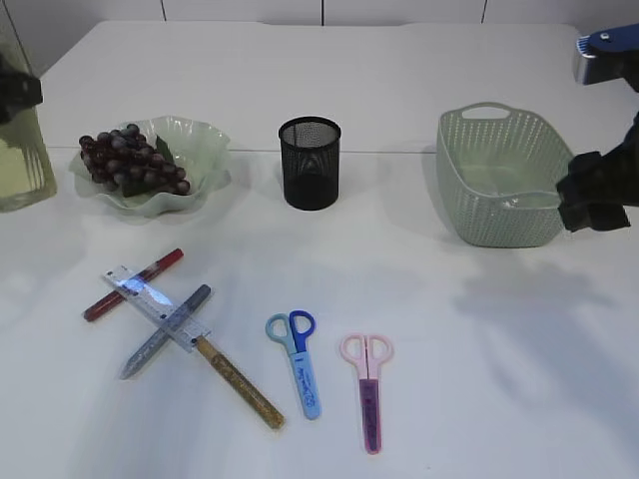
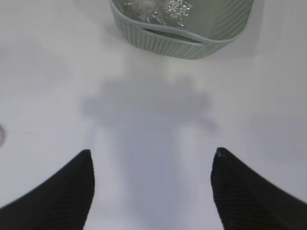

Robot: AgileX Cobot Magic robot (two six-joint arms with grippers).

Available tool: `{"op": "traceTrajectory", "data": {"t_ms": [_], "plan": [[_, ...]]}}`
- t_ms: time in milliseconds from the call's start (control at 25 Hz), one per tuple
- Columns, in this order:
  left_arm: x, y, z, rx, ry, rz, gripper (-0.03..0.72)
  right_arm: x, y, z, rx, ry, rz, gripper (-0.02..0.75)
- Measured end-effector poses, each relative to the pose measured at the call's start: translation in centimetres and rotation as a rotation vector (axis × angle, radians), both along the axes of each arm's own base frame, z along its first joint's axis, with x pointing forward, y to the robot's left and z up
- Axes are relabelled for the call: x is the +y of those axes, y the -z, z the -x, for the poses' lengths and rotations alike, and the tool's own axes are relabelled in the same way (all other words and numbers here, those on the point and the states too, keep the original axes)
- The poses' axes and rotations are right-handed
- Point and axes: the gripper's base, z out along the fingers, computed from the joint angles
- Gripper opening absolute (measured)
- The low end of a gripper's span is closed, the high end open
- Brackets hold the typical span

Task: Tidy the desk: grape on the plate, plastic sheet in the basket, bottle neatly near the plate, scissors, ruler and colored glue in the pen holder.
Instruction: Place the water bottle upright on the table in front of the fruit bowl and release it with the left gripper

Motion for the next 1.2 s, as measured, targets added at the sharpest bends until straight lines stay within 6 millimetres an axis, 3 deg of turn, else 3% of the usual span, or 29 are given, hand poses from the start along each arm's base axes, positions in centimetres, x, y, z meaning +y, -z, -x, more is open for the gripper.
{"op": "traceTrajectory", "data": {"t_ms": [240,520,840,1200], "plan": [[1.9,4.5,2.0,-0.219,0.043,0.064,0.453,-0.1,0.6,0.3,-0.010,-0.012,0.010,0.584],[1.7,7.4,1.5,-0.428,0.110,0.078,0.453,-0.1,0.6,0.3,-0.021,-0.017,0.012,0.584],[2.5,12.8,0.0,-0.322,0.040,0.051,0.453,-0.2,0.5,0.2,-0.029,-0.022,0.028,0.583],[2.7,15.1,-2.4,-0.292,0.039,0.014,0.453,-0.2,0.4,0.0,-0.052,-0.030,0.027,0.583]]}}
